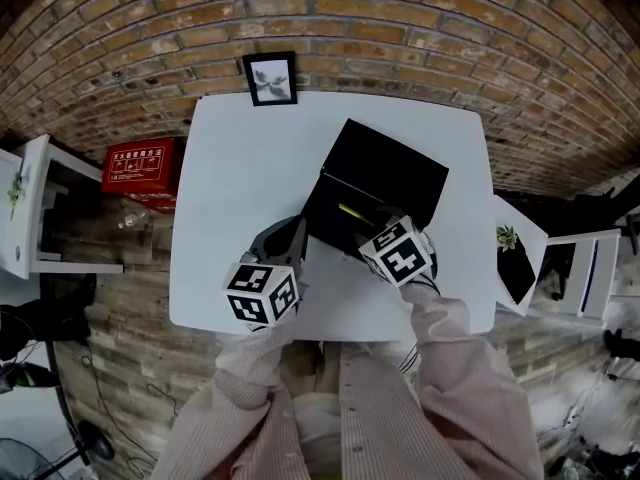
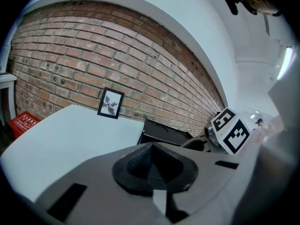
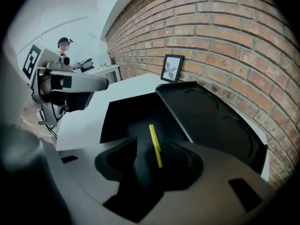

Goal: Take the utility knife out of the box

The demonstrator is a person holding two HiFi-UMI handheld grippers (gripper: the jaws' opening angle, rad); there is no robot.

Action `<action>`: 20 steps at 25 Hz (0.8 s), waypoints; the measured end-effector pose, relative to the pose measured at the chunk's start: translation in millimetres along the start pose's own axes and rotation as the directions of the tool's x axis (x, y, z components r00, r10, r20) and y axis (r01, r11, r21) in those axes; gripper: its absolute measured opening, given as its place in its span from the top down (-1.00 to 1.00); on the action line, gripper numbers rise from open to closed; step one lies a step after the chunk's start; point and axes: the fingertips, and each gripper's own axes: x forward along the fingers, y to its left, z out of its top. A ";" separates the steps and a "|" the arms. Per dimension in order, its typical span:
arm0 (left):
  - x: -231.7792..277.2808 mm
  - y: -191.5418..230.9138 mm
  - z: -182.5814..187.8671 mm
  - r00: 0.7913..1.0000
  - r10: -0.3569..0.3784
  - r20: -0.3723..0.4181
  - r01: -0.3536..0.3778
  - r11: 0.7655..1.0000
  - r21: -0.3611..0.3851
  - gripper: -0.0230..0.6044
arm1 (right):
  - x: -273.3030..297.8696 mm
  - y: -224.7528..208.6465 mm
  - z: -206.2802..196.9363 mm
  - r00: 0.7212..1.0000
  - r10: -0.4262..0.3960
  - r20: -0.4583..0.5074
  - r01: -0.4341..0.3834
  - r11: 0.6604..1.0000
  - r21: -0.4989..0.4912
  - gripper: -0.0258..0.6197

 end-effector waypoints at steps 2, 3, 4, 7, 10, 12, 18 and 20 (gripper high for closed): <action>1.9 -1.2 -0.8 1.000 -0.010 -0.003 0.010 1.000 -0.001 0.95 | 4.0 0.3 -1.4 1.000 -0.006 -0.019 0.005 1.000 -0.010 0.39; 2.7 -1.7 -1.2 1.000 -0.014 -0.005 0.014 1.000 -0.001 0.95 | 5.6 0.9 -2.1 1.000 -0.007 -0.030 0.007 1.000 -0.014 0.39; 3.3 -2.0 -1.4 1.000 -0.019 -0.006 0.019 1.000 -0.001 0.95 | 7.3 1.1 -2.7 0.999 -0.010 -0.039 0.010 1.000 -0.019 0.40; 4.1 -2.6 -1.5 1.000 -0.028 -0.009 0.028 1.000 -0.004 0.95 | 12.9 -1.6 -5.8 0.997 -0.033 -0.064 0.031 0.999 -0.034 0.52; 4.4 -3.2 -2.0 0.999 -0.033 -0.011 0.033 0.999 -0.004 0.95 | 15.2 -5.9 -9.4 0.993 -0.059 -0.103 0.053 0.997 -0.056 0.54; 4.3 -2.9 -2.4 0.999 -0.035 -0.013 0.035 0.999 -0.004 0.95 | 16.9 -6.4 -11.7 0.989 -0.068 -0.130 0.058 0.996 -0.074 0.55; 3.6 -1.2 -4.3 0.999 -0.036 -0.019 0.036 0.999 -0.005 0.95 | 19.8 -5.5 -14.8 0.986 -0.059 -0.159 0.047 0.996 -0.078 0.58; 3.6 -0.9 -3.9 0.999 -0.036 -0.018 0.036 0.999 -0.005 0.95 | 19.6 -4.5 -14.9 0.985 -0.051 -0.164 0.038 0.996 -0.080 0.61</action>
